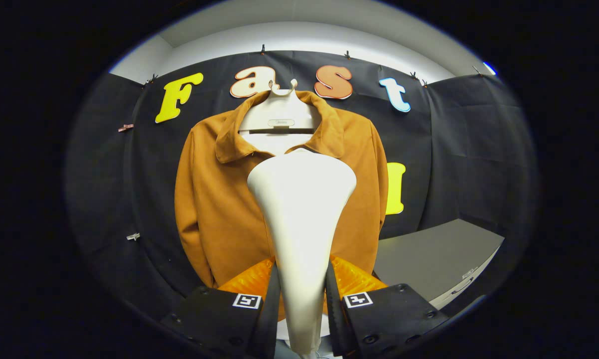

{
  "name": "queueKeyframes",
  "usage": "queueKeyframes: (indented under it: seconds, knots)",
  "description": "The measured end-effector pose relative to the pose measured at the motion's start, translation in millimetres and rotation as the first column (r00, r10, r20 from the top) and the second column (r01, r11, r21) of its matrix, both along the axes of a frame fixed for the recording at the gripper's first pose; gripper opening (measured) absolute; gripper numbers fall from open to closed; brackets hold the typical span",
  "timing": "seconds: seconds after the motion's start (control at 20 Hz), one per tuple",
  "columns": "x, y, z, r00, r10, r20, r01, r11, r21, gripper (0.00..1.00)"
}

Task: Iron the clothes twice with a garment steamer, once on the left side and once on the right side.

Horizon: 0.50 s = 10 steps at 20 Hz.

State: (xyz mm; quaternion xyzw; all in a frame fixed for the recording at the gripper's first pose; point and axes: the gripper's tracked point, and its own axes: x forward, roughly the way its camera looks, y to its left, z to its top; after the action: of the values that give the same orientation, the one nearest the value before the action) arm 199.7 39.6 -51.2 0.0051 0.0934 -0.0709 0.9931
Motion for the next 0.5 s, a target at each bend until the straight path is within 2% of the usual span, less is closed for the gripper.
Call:
queueKeyframes:
  seconds: [0.3, 0.5]
  knots:
    - [-3.9, 4.9, 27.3, 0.991, 0.014, 0.134, -0.012, 1.0, -0.017, 0.45]
    - [-3.4, 6.6, 29.5, 0.988, 0.016, 0.153, -0.013, 1.0, -0.02, 0.45]
